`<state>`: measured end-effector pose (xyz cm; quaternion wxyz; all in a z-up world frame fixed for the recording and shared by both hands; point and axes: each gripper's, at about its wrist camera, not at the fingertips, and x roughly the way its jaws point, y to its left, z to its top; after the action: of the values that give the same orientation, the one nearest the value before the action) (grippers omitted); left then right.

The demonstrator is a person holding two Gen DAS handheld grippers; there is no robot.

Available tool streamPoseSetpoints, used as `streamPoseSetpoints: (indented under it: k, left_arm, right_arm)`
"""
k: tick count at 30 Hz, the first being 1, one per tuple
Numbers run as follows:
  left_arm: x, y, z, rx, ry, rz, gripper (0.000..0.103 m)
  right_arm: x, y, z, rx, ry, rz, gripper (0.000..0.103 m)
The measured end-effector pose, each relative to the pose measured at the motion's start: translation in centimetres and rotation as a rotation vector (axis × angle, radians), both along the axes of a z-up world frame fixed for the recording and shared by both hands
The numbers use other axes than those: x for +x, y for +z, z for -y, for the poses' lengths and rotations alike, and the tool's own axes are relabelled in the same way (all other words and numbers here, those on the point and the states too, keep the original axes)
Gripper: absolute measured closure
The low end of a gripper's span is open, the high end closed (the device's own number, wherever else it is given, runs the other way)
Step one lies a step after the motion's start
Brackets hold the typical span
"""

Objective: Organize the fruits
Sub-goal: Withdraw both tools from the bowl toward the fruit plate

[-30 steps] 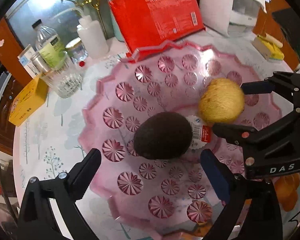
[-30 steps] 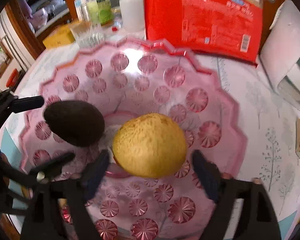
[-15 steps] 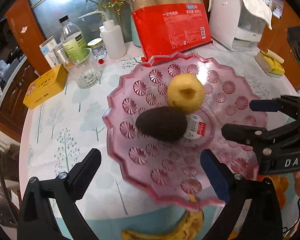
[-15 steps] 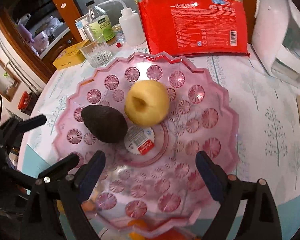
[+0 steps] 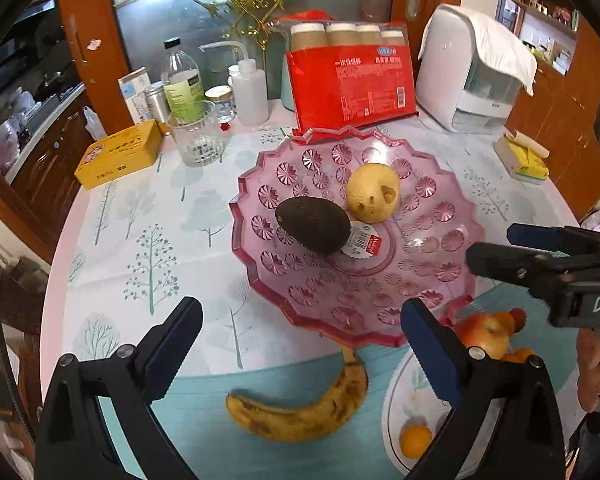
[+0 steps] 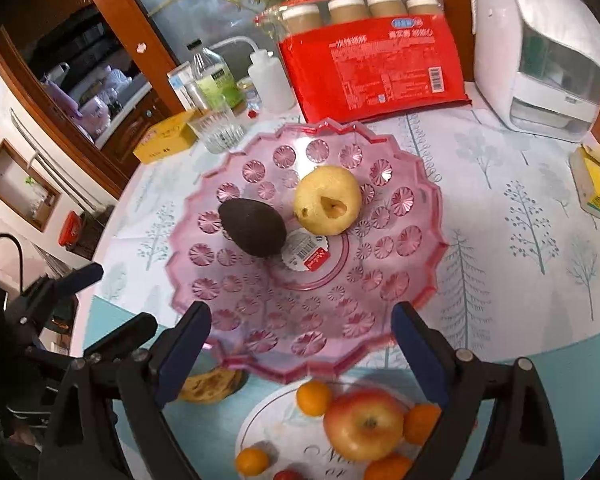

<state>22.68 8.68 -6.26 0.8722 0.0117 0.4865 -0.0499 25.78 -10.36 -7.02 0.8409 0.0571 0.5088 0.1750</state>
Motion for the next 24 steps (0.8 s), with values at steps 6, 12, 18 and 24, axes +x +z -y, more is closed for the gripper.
streamPoseSetpoints:
  k: [6, 12, 18, 24]
  left_arm:
    - [-2.5, 2.3, 0.0, -0.009, 0.031, 0.036, 0.004]
    - [-5.3, 4.3, 0.4, -0.016, 0.061, 0.053, 0.004]
    - [-8.3, 5.9, 2.0, -0.023, 0.060, 0.068, 0.004]
    - [-11.5, 5.9, 4.5, -0.045, 0.056, 0.063, 0.004]
  right_arm:
    - [-2.0, 2.4, 1.7, 0.073, -0.004, 0.002, 0.011]
    - [-4.4, 4.8, 3.6, 0.079, -0.039, 0.031, 0.011]
    - [-7.9, 6.1, 5.8, -0.002, -0.073, 0.095, 0.011]
    - [-11.5, 6.5, 8.2, -0.068, -0.063, 0.140, 0.011]
